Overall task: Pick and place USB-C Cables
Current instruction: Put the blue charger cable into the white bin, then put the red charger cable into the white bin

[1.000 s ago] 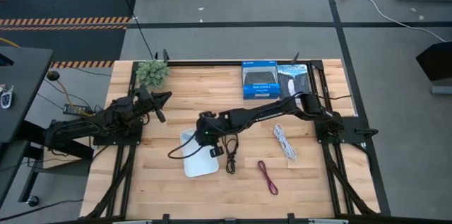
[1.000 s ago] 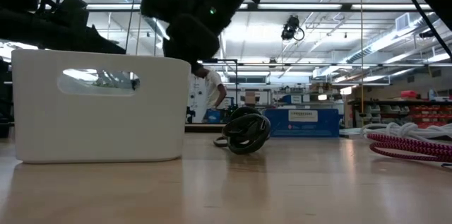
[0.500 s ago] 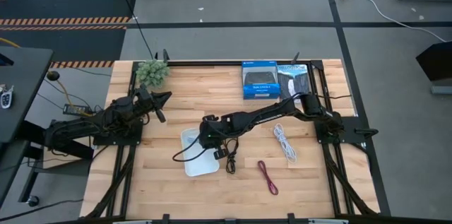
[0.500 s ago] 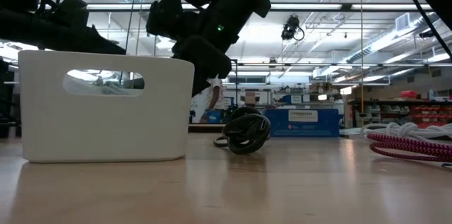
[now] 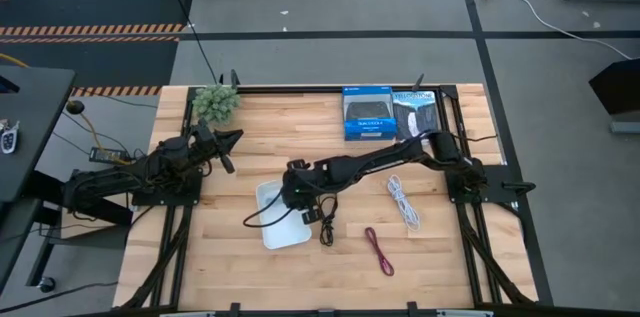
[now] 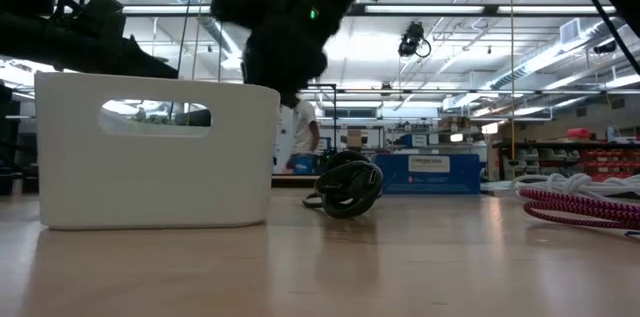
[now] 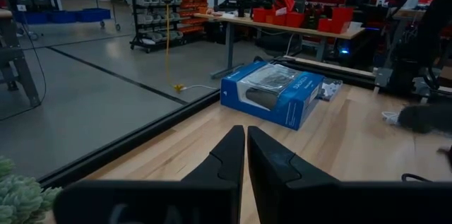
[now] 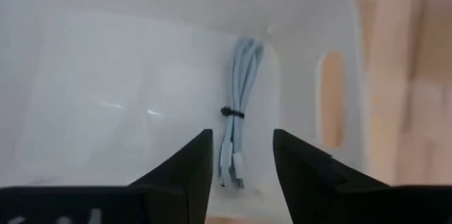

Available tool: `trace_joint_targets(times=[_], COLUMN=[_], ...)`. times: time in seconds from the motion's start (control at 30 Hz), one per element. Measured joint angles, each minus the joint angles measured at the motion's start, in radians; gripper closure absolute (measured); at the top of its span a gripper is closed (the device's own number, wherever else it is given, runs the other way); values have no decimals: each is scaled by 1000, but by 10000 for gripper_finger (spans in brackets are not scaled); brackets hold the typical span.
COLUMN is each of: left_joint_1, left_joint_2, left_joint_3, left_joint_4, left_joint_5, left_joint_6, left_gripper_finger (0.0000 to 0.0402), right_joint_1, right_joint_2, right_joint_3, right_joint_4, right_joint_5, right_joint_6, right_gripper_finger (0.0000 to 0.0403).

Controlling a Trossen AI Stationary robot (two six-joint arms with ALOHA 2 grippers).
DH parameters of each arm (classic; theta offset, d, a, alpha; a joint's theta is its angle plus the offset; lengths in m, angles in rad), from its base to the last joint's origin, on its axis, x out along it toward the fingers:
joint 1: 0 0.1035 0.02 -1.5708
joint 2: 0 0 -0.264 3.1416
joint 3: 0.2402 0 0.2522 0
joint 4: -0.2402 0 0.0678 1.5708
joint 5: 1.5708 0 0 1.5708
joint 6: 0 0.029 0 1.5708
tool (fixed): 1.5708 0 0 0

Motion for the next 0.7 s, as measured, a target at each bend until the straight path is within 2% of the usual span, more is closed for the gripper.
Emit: trace_joint_targets(times=[0.17, 0.33, 0.57, 0.7], left_joint_1=[0, 0, 0, 0], left_joint_2=[0, 0, 0, 0], left_joint_3=[0, 0, 0, 0], left_joint_4=[0, 0, 0, 0], left_joint_5=[0, 0, 0, 0], left_joint_6=[0, 0, 0, 0], left_gripper_finger=[377, 377, 377, 377], right_joint_1=[5, 7, 42, 87], right_joint_2=[-67, -100, -102, -102], right_joint_3=[17, 17, 17, 17], right_joint_4=[-89, -246, -540, -714], right_joint_5=[-41, -170, -188, -194], right_joint_6=[0, -30, -141, -216], right_gripper_finger=[244, 232, 185, 180])
